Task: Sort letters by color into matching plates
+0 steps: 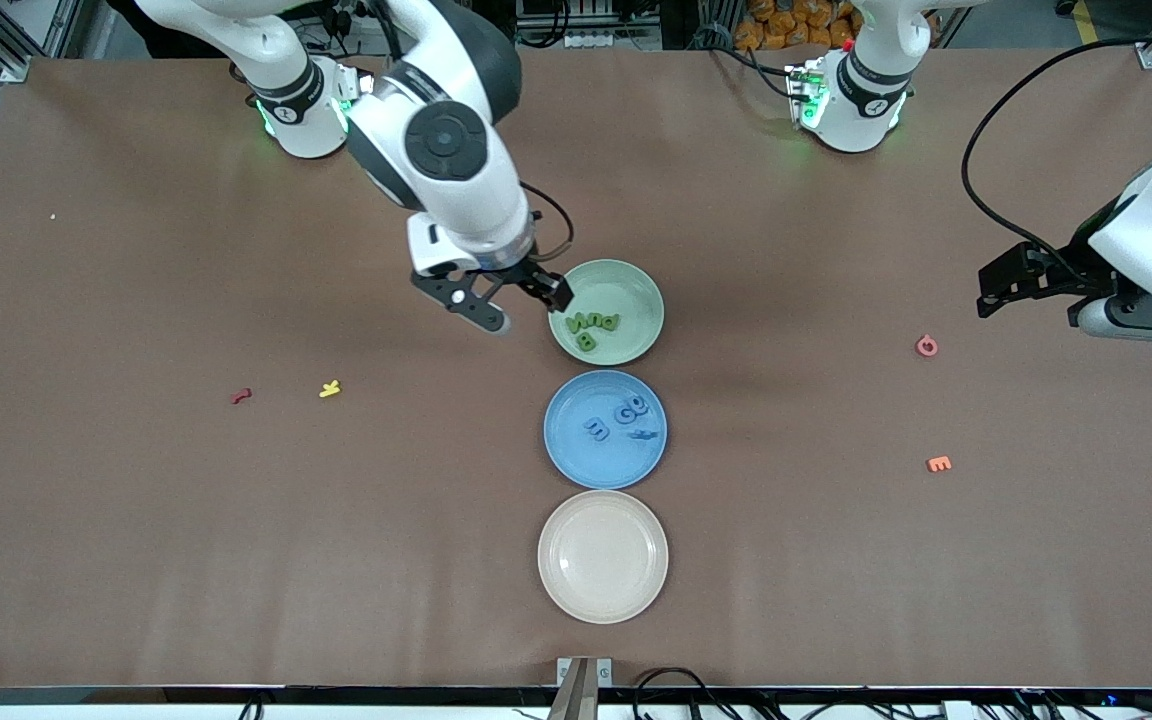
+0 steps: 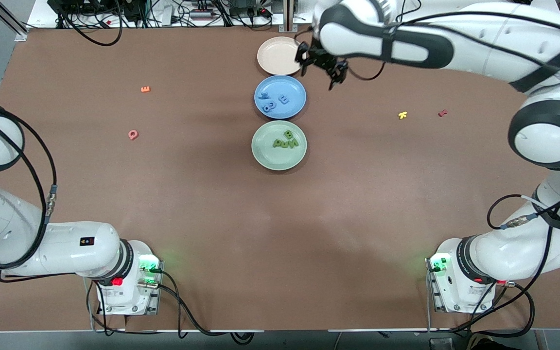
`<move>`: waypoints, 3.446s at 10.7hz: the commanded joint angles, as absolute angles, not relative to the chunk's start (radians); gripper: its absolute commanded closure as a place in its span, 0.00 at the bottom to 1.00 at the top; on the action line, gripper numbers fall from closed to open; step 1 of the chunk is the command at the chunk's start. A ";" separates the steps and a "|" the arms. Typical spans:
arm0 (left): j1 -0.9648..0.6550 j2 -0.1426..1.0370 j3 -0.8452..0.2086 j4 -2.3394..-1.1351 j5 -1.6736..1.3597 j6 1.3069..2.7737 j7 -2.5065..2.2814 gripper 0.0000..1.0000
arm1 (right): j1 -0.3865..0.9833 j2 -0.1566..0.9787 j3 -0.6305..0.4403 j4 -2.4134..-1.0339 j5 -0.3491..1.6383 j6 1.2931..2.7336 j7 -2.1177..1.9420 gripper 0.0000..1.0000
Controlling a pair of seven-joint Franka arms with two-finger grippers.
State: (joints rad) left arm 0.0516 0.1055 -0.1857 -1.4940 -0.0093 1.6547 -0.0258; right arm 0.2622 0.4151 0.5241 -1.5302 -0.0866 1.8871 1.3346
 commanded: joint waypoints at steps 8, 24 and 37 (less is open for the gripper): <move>0.052 0.094 -0.190 -1.488 -0.031 1.641 -0.038 0.00 | 0.141 0.137 0.333 -1.559 0.020 1.554 0.803 0.00; 0.052 0.092 -0.212 -1.494 -0.029 1.638 -0.100 0.00 | 0.032 0.029 0.021 -1.536 -0.064 1.436 0.219 0.00; 0.052 0.095 -0.212 -1.497 -0.020 1.641 -0.091 0.00 | -0.015 -0.025 -0.009 -1.552 -0.031 1.602 0.019 0.00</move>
